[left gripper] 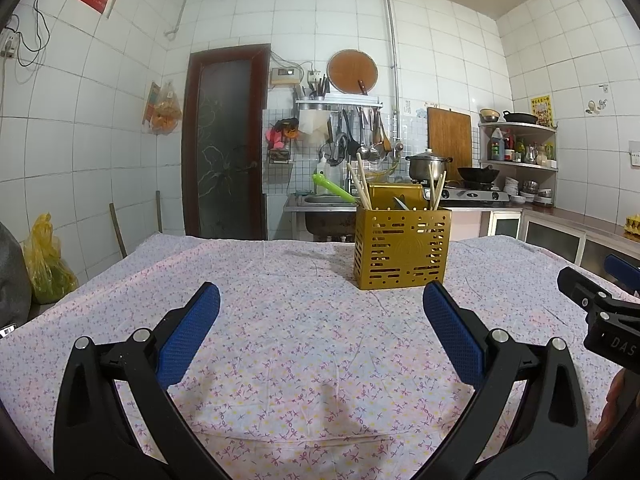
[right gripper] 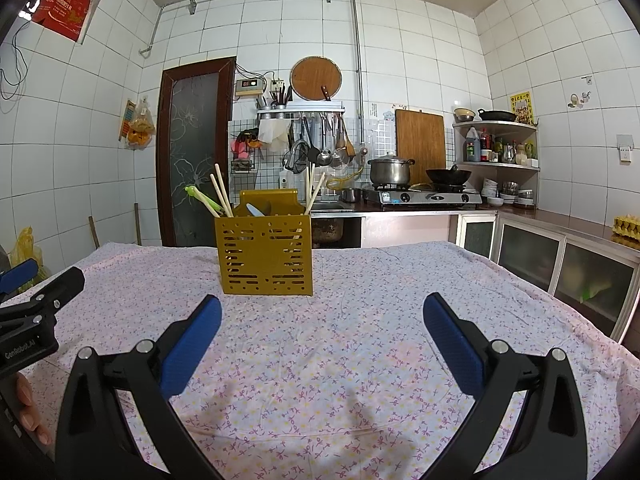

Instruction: Organize utensils

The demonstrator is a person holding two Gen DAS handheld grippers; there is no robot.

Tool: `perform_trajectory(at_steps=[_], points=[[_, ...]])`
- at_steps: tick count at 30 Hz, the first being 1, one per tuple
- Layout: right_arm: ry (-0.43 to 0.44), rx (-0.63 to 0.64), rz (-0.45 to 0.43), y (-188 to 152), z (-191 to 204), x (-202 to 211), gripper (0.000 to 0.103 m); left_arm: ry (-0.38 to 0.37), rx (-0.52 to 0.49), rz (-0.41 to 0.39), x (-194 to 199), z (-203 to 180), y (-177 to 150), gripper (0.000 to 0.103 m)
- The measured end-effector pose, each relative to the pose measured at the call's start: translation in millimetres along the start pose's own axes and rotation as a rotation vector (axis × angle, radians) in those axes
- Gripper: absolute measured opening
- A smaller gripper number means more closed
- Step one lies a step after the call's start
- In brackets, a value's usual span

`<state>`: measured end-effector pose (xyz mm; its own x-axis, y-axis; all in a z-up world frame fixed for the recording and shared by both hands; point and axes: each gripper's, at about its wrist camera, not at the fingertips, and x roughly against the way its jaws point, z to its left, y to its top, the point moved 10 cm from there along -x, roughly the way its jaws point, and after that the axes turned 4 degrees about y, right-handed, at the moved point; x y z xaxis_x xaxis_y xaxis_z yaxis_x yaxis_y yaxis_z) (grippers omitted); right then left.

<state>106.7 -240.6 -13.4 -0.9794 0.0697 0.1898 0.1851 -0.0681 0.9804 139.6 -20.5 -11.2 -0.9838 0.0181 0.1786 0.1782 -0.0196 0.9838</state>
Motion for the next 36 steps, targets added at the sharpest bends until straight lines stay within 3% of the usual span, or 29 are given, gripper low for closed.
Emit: perform_trajectory(at_steps=[36], points=[[-0.001, 0.000, 0.000, -0.1, 0.3, 0.6, 0.099, 0.002, 0.004, 0.000, -0.9, -1.7, -3.5, 0.098]])
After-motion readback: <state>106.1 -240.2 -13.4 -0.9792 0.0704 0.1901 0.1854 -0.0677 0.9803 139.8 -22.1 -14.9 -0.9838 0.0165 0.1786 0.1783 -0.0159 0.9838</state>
